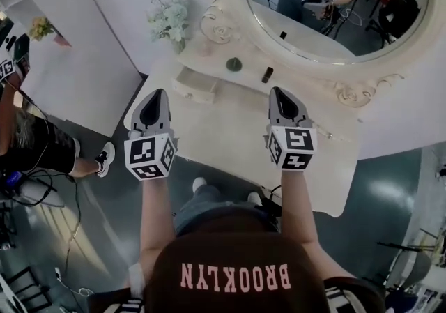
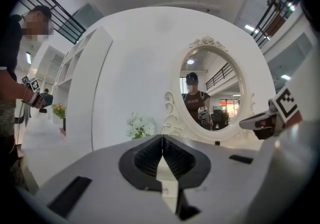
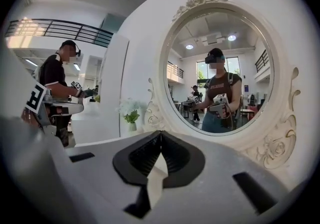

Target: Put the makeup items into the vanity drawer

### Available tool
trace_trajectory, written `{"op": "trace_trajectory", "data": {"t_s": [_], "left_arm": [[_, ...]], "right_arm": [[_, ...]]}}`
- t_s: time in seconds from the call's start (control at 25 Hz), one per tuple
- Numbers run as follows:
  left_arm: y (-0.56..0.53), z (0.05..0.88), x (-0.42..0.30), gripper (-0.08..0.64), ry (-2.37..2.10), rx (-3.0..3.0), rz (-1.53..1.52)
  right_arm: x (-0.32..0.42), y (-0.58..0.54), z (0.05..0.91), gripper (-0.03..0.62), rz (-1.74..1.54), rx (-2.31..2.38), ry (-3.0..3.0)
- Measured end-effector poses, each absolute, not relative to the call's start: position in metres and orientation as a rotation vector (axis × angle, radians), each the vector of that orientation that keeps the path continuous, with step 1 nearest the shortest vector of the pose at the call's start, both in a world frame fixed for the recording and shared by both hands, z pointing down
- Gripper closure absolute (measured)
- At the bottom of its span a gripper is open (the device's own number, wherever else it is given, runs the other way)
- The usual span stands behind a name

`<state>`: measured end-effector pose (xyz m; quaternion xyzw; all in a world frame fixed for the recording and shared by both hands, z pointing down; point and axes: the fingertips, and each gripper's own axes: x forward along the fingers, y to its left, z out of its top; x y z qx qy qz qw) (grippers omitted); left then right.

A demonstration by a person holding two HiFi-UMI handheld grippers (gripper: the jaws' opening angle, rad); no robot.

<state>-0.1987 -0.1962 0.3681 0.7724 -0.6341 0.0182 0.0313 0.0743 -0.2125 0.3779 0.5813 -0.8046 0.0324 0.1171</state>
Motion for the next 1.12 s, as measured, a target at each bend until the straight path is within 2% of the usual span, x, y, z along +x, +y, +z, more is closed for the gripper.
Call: {"op": "trace_trajectory", "data": {"t_s": [0.12, 0.2, 0.32, 1.12], "left_arm": [[-0.217, 0.367, -0.201, 0.554, -1.881, 2.44, 0.051], [-0.228, 0.368, -0.2, 0.554, -1.832, 2.477, 0.057], [-0.242, 0.372, -0.198, 0.554, -1.764, 2.518, 0.066], [-0.318, 0.414, -0.165, 0.554, -1.705, 2.464, 0.212]], "right_arm": [[0.075, -0.22, 0.38, 0.591, 0.131, 1.783, -2.295], [0.075, -0.224, 0.382, 0.491, 0.153, 1.828, -2.262], [0.075, -0.226, 0.388, 0.442, 0.18, 1.873, -2.207], [0.098, -0.305, 0.468, 0.442, 0.396, 1.755, -2.131]]}}
